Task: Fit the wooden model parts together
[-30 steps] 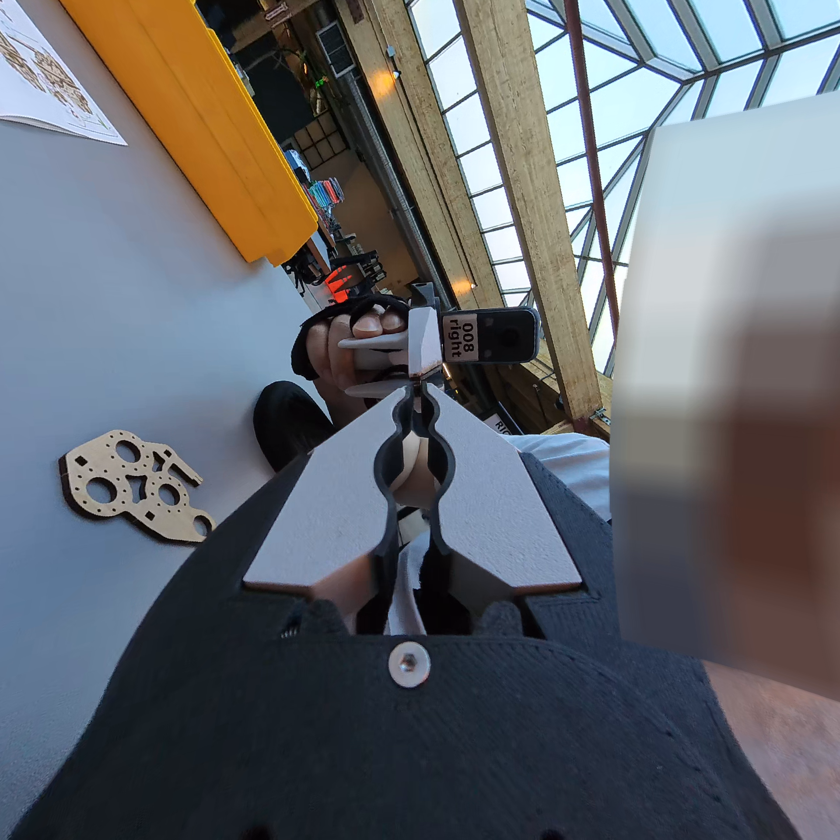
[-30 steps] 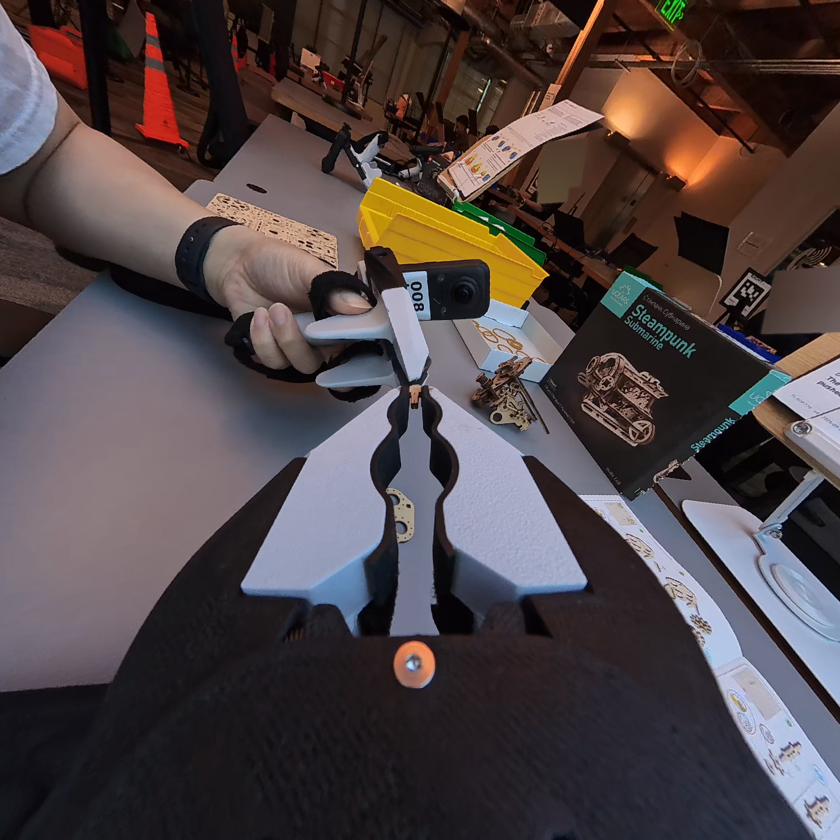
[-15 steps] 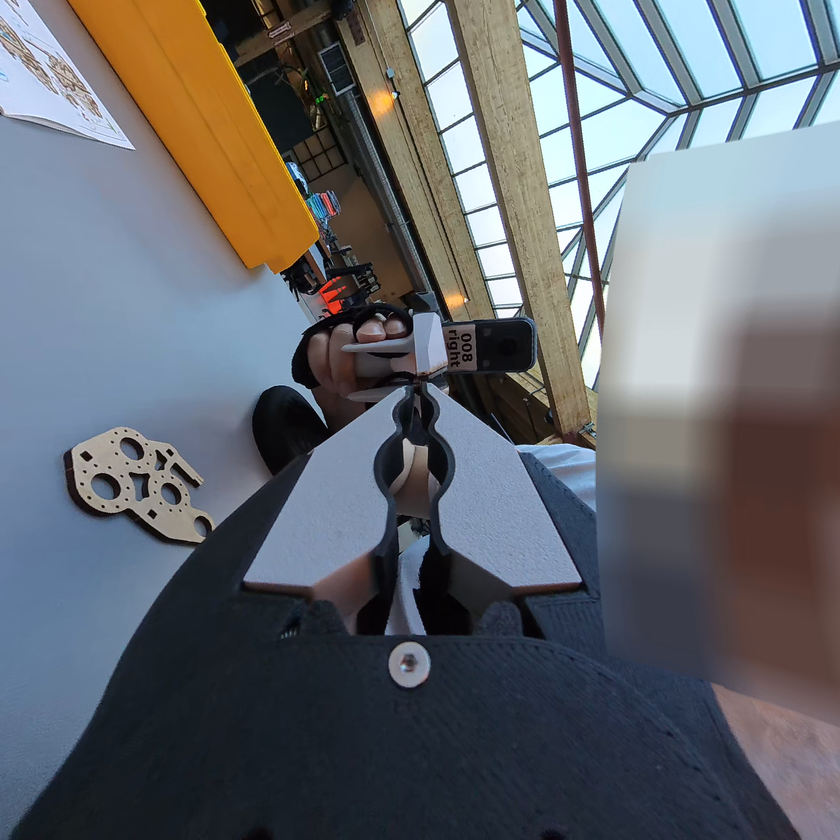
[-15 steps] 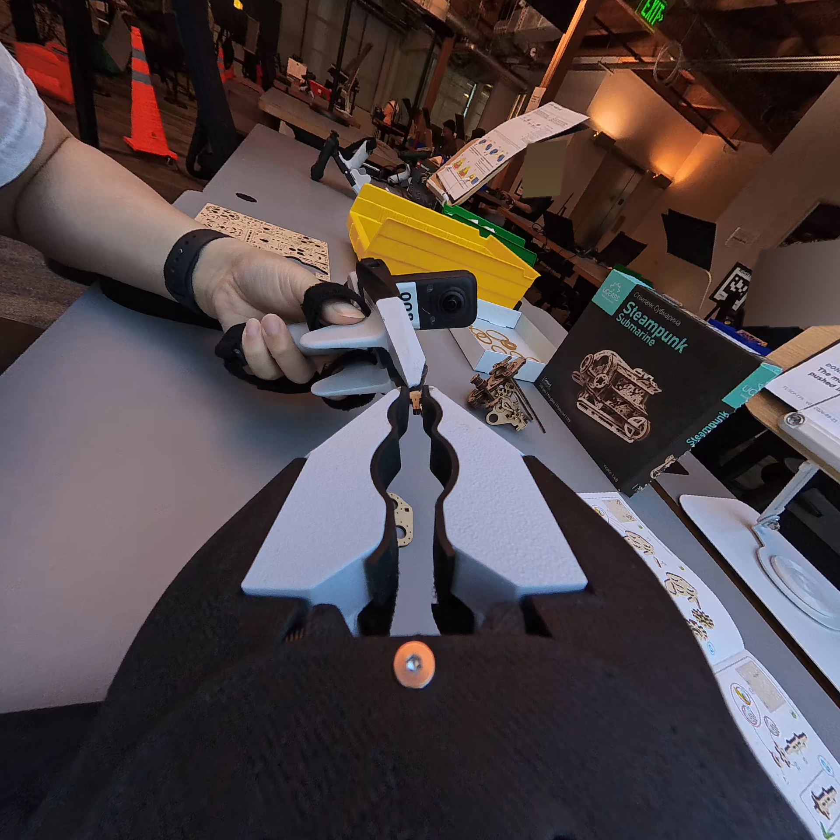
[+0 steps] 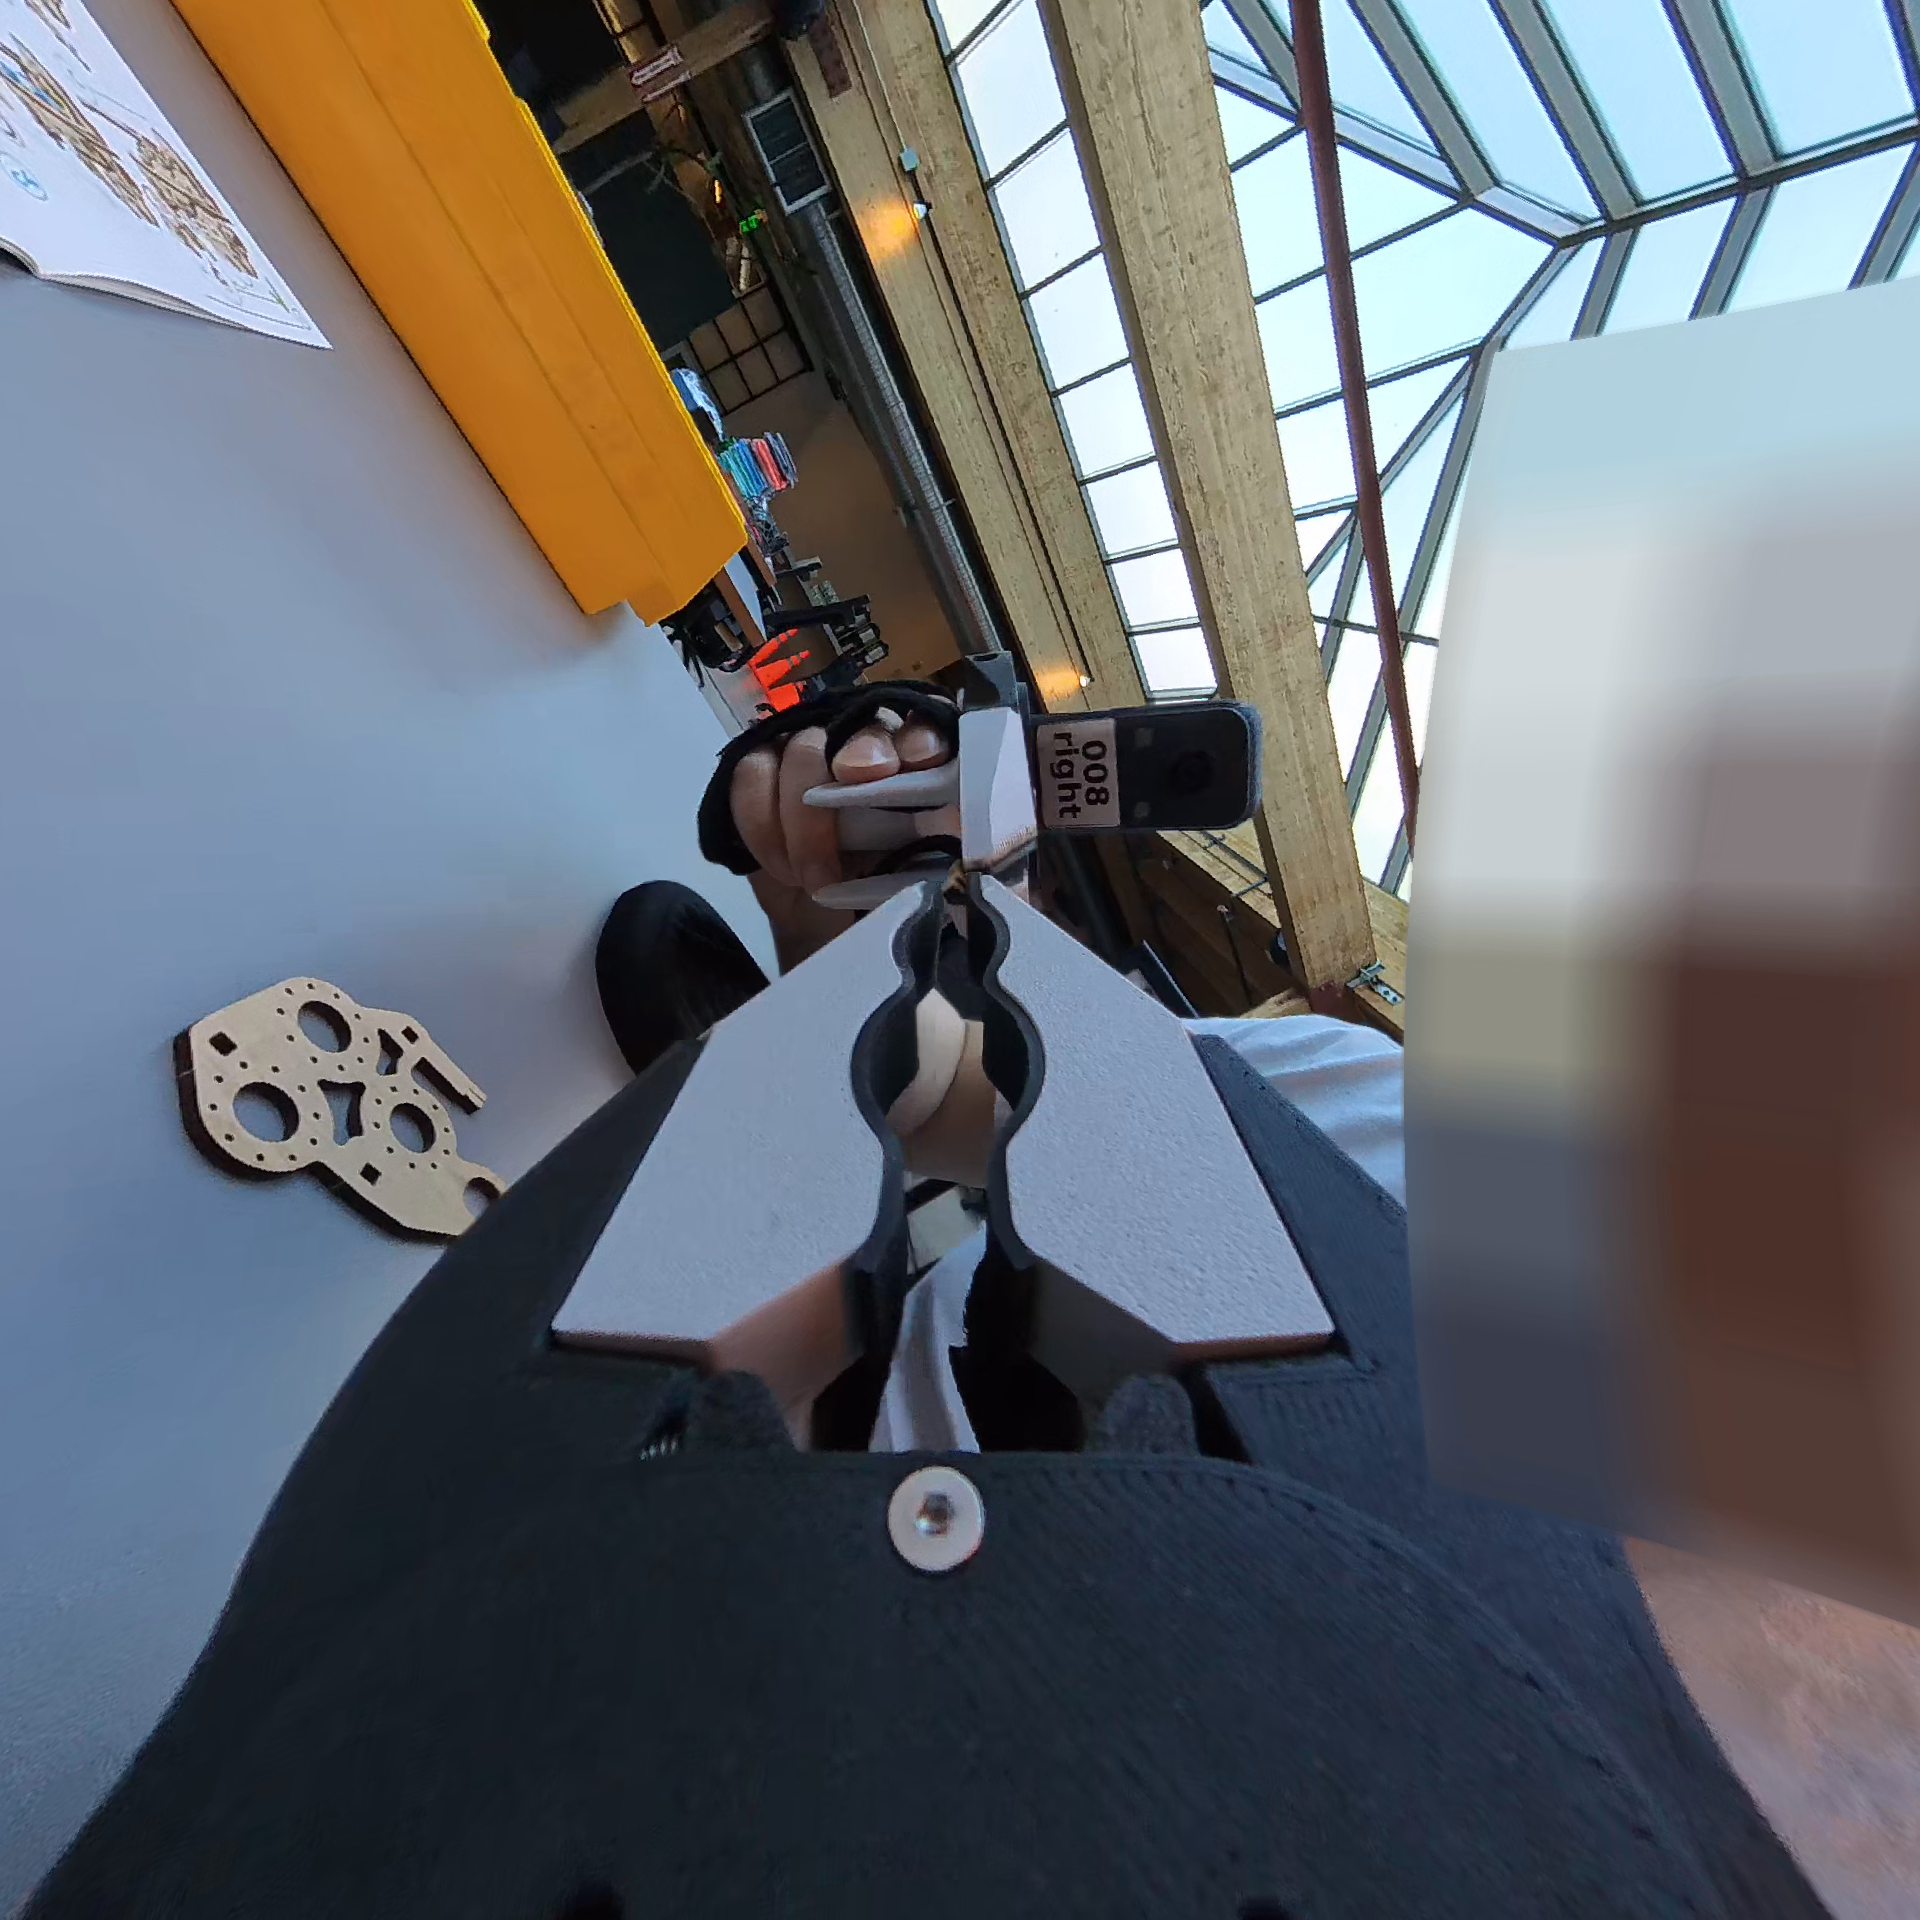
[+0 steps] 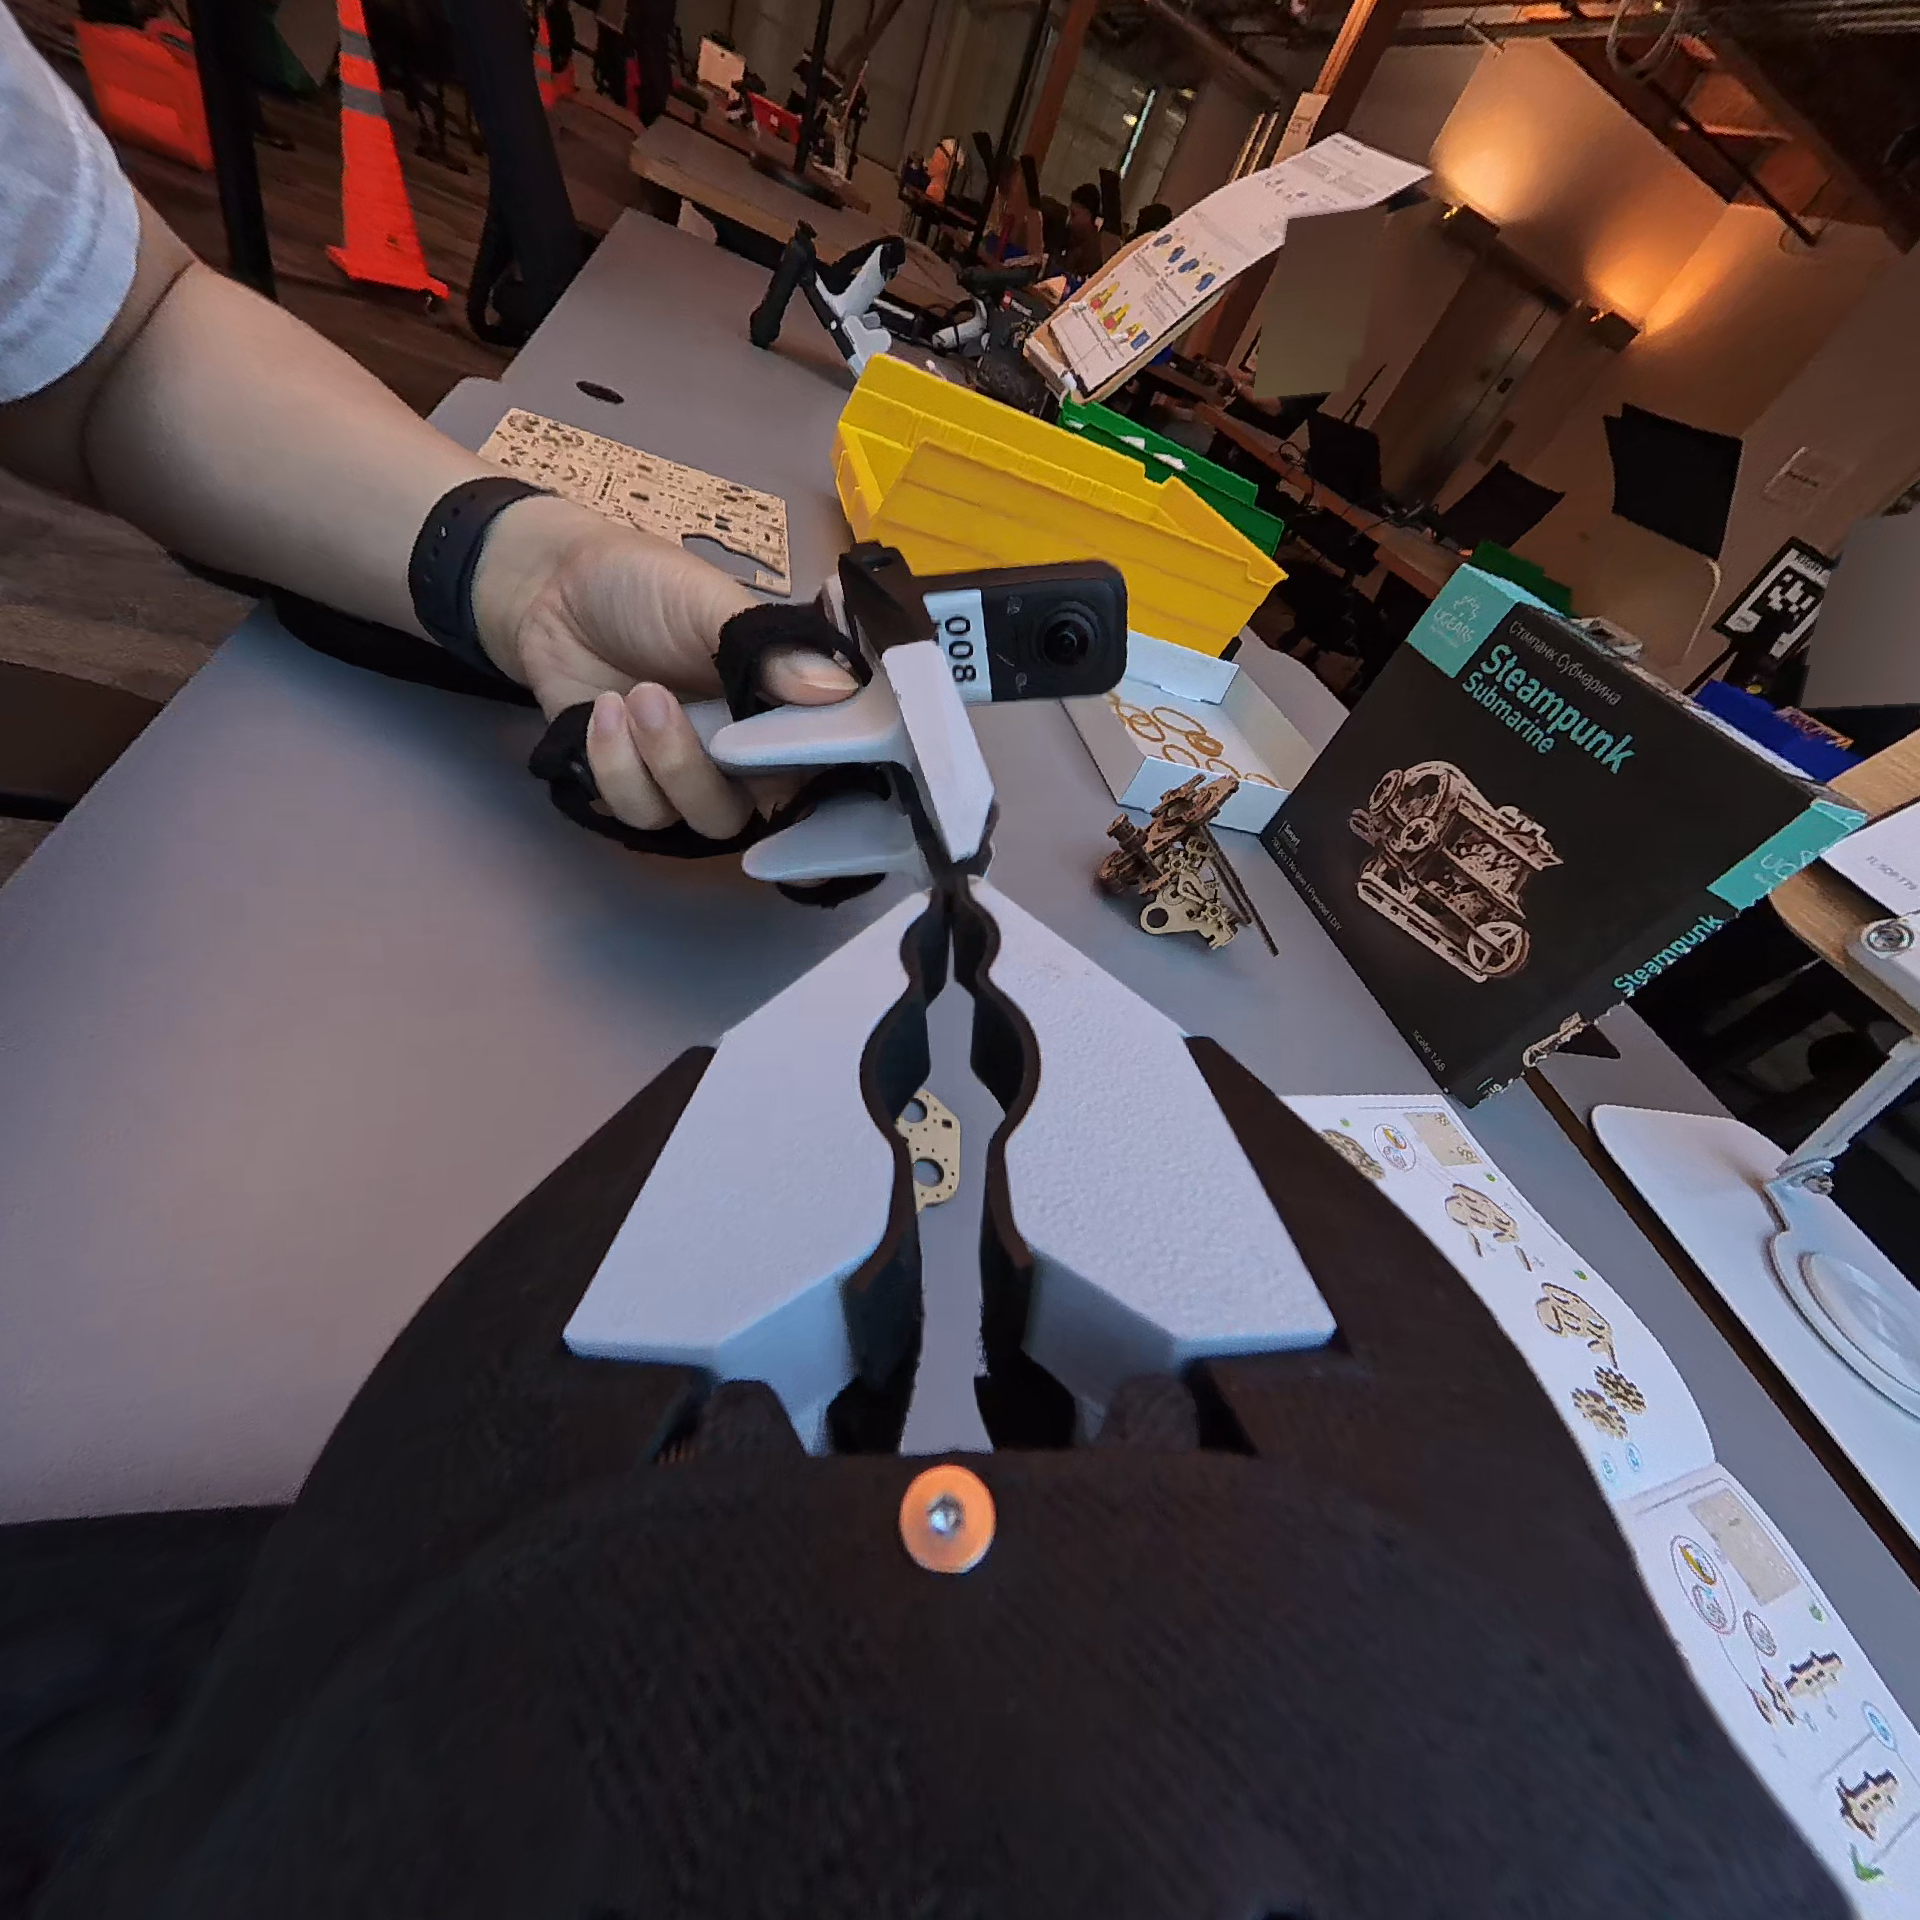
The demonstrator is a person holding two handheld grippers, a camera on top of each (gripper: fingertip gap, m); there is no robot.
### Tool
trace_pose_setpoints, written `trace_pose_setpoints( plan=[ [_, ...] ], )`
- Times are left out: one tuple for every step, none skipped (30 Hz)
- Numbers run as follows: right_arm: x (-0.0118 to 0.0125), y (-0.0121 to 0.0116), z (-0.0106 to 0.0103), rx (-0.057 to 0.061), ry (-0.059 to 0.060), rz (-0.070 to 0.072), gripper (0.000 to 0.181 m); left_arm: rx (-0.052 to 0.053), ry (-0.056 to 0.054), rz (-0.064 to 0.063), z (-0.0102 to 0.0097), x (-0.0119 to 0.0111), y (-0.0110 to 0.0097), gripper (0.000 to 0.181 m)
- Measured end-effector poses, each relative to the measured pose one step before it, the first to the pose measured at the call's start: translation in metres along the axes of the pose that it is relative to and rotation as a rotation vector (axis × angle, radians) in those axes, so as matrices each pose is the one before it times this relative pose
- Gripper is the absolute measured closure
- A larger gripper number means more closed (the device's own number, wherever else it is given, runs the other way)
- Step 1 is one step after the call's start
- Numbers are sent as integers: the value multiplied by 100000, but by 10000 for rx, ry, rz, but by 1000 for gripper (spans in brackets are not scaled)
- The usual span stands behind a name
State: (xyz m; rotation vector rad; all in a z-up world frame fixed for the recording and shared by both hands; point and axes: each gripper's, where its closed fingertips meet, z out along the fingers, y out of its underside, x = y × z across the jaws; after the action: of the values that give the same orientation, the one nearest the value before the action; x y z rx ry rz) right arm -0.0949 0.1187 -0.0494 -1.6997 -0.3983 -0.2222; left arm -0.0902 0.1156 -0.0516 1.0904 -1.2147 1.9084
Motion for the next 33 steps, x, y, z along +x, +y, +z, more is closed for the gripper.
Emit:
trace_pose_setpoints(
  plan=[
    [153,339,-182,-290,-48,-53,181,124,-204,225,-200,-85,-378,173],
    [187,514,-209,-372,-116,84,181,75,-284,359,-327,-120,-468,169],
    [124,577,-177,-336,-220,262,181,-65,-362,586,-432,-145,-385,170],
    [171,628,-109,-292,-198,387,181,-154,-469,722,-473,-264,-288,169],
    [272,589,-58,-219,-103,299,181,-159,-523,796,-487,-341,-226,169],
    [156,615,17,-231,-130,171,181,-152,-580,826,-460,-460,-149,168],
    [55,620,61,-291,-143,132,181,-110,-492,706,-380,-373,-92,167],
    [98,507,72,-242,-41,11,181,-53,-208,481,-255,-33,-84,167],
    [290,601,20,-346,113,-67,181,-45,-45,212,-122,107,-23,168],
    [650,644,-70,-392,329,-56,181,-23,-26,10,-51,24,11,169],
    [1022,590,-159,-323,499,50,181,-19,64,-45,-4,113,45,171],
    [1075,701,-121,-339,383,186,181,-50,99,-24,35,174,67,173],
    [1585,1091,-94,-511,545,306,181,-54,26,13,50,66,62,173],
    [2082,1382,-34,-611,730,399,180,-41,-78,28,52,-102,86,174],
    [1811,1271,187,-454,465,390,174,-50,-105,17,48,-178,124,174],
    [1598,1197,363,-377,266,564,167,-66,-37,-2,60,-75,153,174],
    [1315,956,460,-249,148,566,165,-81,30,-31,69,25,171,174],
    [641,368,531,61,-144,331,165,-73,60,-44,84,79,160,174],
    [135,-37,466,228,-328,45,165,-47,53,-40,74,83,116,175],
    [207,-166,327,228,-172,-161,165,-33,21,-11,66,39,90,175],
    [427,-68,302,63,8,-263,165,-45,-5,35,46,3,94,175],
    [260,144,354,-134,-108,-321,164,-68,-47,56,43,-73,123,175],
    [244,280,365,-236,-136,-228,163,-57,-68,47,14,-111,99,175],
    [334,350,358,-272,-117,-71,162,-25,-18,23,16,-55,59,175],
    [143,244,363,-174,-250,60,162,-19,35,-20,12,22,42,175],
    [151,260,301,-146,-233,142,159,-10,47,-41,0,28,11,175],
    [189,301,241,-133,-177,179,159,14,37,-32,-20,16,-23,176],
    [-21,417,207,-193,-277,181,159,3,18,-17,-28,3,-2,176],
    [76,278,143,-84,-130,134,158,-15,-23,-7,-33,-75,12,176],
    [-70,-143,21,191,-124,74,159,-2,-35,3,-37,-91,-11,176],
    [-299,114,11,10,-185,0,160,8,-14,-2,-44,-49,-28,176],
    [-341,37,-57,23,-155,-13,166,11,12,-20,-40,0,-46,176],
    [-497,117,-87,-53,-203,-5,170,21,10,-34,-39,-9,-47,176]
  ],
)
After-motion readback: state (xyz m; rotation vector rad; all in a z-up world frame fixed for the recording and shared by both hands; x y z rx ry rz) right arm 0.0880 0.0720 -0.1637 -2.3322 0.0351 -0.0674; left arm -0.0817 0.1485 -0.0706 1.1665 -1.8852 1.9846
